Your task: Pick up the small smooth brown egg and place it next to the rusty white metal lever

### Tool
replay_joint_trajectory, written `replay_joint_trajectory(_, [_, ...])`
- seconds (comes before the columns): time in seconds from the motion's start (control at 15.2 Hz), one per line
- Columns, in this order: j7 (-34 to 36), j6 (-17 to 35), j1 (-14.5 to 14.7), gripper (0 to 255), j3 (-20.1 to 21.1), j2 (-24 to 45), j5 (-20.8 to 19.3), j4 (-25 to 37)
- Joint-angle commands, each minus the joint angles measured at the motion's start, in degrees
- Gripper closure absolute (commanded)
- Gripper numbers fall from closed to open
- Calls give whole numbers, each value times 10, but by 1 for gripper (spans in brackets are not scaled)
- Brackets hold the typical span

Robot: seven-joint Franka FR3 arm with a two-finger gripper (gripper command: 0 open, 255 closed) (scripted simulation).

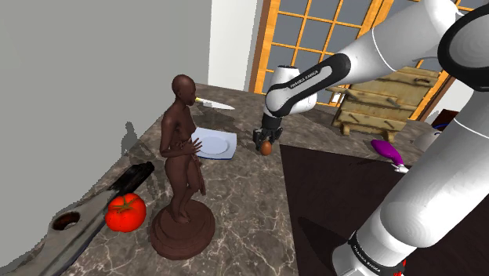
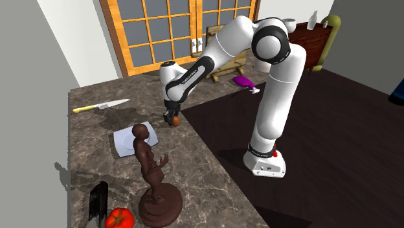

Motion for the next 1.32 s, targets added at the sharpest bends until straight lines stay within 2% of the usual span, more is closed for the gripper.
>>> replay_joint_trajectory(0.0, [0,-8,0,255,0,-6,0,2])
replay_joint_trajectory(1.25, [6,-160,-1,255,0,-89,-5,71])
